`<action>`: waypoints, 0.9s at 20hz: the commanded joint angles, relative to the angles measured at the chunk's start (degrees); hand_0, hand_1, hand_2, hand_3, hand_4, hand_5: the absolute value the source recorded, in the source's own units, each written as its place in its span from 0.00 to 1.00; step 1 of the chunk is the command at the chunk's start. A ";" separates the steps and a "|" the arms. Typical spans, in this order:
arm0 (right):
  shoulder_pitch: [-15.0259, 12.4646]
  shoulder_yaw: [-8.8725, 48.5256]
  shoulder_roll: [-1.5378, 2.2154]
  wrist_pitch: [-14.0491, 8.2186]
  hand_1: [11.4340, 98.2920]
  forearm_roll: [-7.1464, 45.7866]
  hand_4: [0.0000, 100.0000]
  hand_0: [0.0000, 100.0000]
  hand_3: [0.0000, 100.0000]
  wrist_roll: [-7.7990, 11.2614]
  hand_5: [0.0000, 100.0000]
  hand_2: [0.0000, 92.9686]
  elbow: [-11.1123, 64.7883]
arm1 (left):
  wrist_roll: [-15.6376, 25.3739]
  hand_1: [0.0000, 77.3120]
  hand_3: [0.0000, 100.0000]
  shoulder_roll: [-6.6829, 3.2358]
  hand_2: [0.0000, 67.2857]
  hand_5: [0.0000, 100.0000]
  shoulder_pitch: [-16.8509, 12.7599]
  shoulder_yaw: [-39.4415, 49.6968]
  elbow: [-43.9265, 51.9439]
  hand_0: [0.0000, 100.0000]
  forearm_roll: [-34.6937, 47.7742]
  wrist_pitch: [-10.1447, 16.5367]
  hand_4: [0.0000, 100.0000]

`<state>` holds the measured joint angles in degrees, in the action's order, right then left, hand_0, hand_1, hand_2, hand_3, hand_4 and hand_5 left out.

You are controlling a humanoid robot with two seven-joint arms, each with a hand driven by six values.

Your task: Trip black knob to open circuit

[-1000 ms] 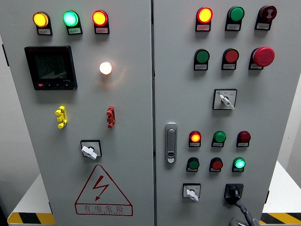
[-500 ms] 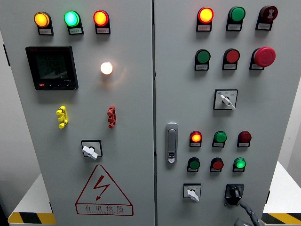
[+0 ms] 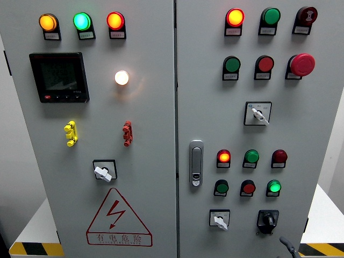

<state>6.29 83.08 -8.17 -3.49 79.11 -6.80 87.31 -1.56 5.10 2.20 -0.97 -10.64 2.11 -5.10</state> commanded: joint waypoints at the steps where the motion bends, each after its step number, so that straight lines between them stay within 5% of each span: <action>1: -1.80 -0.11 0.00 0.06 0.52 0.43 0.63 1.00 0.71 0.03 0.93 0.12 1.37 | -0.02 0.00 0.26 0.00 0.29 0.09 0.00 0.00 0.00 0.00 0.00 0.00 0.10; 6: -5.23 -0.81 0.00 0.41 0.46 2.44 0.27 1.00 0.42 0.30 0.55 0.09 4.45 | -0.02 0.00 0.26 0.00 0.29 0.09 0.00 0.00 0.00 0.00 0.00 0.00 0.10; 8: -6.20 -1.16 0.00 0.41 0.42 4.56 0.21 1.00 0.36 0.38 0.46 0.06 4.80 | -0.02 0.00 0.26 0.00 0.29 0.09 0.00 0.00 0.00 0.00 0.00 0.00 0.10; 18: -9.98 -1.78 0.17 0.24 0.37 5.80 0.12 0.98 0.26 0.30 0.32 0.02 7.70 | -0.02 0.00 0.26 0.00 0.29 0.09 0.00 0.09 0.00 0.00 0.00 0.00 0.10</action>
<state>-3.33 81.30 -8.04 -3.21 84.91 -6.48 94.96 -1.59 5.10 2.20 -0.97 -10.63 2.11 -5.10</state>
